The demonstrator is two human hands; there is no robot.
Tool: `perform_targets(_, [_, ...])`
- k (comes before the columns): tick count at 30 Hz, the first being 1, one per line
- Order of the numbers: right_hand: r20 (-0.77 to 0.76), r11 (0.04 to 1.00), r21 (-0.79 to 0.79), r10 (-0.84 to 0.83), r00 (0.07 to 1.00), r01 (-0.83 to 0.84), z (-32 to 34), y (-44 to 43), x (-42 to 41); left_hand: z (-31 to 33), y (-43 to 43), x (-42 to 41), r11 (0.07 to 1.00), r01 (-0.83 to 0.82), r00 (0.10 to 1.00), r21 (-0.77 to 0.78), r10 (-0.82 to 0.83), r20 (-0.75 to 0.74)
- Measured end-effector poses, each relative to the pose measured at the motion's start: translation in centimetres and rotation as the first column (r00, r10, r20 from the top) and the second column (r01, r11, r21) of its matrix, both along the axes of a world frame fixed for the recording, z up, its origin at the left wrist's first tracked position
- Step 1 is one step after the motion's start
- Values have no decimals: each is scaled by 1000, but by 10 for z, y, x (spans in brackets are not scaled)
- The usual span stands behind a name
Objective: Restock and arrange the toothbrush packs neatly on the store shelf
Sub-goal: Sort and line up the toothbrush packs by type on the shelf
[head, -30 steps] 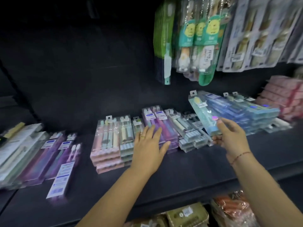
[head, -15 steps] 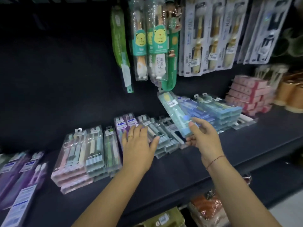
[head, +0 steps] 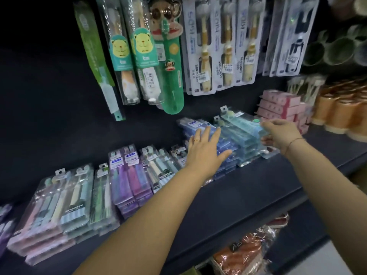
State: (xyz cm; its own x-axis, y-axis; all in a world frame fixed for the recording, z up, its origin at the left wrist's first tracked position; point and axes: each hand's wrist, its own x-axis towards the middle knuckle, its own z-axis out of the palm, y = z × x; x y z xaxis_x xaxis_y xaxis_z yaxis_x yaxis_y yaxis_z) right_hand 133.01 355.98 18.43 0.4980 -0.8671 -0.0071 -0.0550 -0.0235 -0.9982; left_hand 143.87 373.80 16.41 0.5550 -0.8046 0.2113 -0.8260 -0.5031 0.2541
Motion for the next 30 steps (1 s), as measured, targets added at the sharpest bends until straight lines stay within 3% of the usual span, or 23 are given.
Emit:
perform_targets(4, [-201,979,-203,-8,980,-34,-9,-8,8,-5,-4,6,996,-2,999,-89,-2,-40])
perform_targets(9, [-374,860,-468,16,927,-203,-22,-12,5,-15,-1,9,983,12,999,-184,-19,-34])
perform_targets(18, [-413,793,-591,-138,900,-149,-20,8,9,-16,3,6,988,12,1000,-154,-14,-14])
perform_targets(21, [-288,739,-672,-205,935,-45,-11,42,4,-10,31,-1,989,-7,1000,-144,9,14])
perform_targets(23, [-144,677,-736,-140,980,-12,-7,80,5,-6,69,-7,981,-7,999,-196,15,38])
perform_targets(26, [-12,613,-785,127,992,-88,-5,152,10,-6,150,-14,949,-14,996,-316,40,74])
perform_targets(30, [-85,530,-743,531,843,-409,-12,257,30,-24,275,-1,884,-180,960,-431,253,118])
